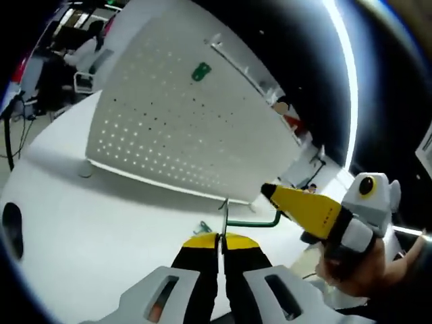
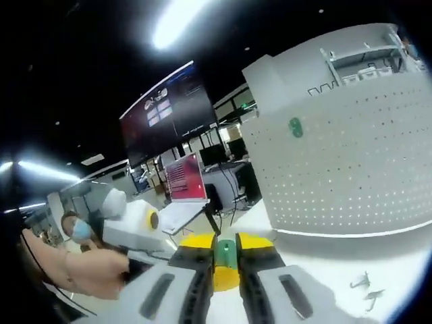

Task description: Insert the hook assembly into the mounting plate slot until the hook locks in place.

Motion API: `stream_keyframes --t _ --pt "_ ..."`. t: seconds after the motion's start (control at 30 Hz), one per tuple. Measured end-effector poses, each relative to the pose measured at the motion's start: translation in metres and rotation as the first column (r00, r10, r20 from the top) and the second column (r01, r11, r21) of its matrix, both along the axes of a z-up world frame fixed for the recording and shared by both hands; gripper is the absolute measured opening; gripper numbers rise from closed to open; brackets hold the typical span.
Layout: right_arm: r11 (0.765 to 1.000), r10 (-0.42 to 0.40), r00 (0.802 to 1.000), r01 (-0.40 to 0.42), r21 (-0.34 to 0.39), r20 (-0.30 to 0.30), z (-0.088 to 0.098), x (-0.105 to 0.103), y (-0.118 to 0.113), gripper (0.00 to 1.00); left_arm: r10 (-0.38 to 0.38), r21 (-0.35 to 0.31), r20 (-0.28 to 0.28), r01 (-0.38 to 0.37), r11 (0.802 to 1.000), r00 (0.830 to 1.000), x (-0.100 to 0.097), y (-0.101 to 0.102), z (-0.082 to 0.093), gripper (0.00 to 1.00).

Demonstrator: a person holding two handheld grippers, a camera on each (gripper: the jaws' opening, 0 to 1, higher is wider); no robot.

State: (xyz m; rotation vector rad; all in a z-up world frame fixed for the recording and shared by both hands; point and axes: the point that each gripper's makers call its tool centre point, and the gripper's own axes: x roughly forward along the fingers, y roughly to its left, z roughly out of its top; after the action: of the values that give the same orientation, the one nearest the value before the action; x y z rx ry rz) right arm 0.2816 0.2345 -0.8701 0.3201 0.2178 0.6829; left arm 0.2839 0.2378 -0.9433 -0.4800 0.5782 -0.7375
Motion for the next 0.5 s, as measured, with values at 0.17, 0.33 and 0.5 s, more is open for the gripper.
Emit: stream_keyframes --t 0.17,0.33,0.5 --pt "0.999 -0.004 0.999 0.006 0.047 -0.039 0.007 0.001 -0.009 0.12 0.026 0.070 0.056 -0.030 0.997 0.998 0.007 0.012 0.001 0.01" --pt "0.998 0.000 0.996 0.005 0.060 -0.091 -0.003 -0.003 -0.009 0.15 0.007 0.171 0.140 -0.031 0.985 0.990 0.009 0.015 0.006 0.01" --pt "0.998 0.025 0.994 -0.019 0.055 -0.103 -0.010 -0.007 0.005 0.15 -0.004 0.187 0.159 -0.026 0.982 0.987 0.009 0.012 0.010 0.01"
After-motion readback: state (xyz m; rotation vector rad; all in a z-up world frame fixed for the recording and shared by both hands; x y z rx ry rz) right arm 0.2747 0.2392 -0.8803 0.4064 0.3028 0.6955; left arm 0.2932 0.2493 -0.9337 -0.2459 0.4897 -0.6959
